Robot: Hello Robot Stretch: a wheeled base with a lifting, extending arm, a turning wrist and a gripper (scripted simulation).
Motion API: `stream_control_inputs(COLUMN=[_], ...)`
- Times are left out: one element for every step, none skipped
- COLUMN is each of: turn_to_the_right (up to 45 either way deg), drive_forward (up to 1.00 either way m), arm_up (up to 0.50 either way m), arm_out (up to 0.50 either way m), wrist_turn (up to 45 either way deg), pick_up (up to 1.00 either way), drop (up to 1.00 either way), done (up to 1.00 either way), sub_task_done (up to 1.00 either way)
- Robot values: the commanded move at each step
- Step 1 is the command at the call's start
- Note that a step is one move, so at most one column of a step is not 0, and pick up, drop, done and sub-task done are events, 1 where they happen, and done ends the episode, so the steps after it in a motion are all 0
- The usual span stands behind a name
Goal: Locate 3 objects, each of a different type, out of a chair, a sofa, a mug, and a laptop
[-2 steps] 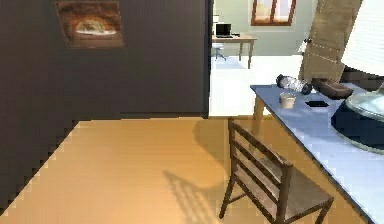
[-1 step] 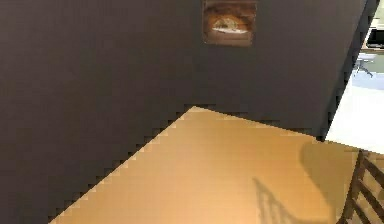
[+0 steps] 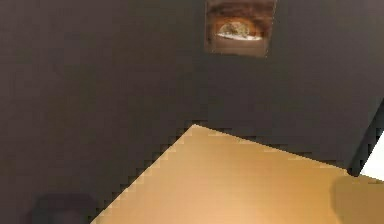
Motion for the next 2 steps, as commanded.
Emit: stream_control_inputs(turn_to_the_right=[33.0, 0.0], drive_forward=[0.00, 0.70], arm_up=[0.00, 0.00], arm_out=[0.00, 0.00], wrist_turn=[0.0, 0.0], pick_up=[0.00, 0.00], drop=[0.00, 0.00], done=[0.00, 0.00], sub_task_done=[0.00, 0.00])
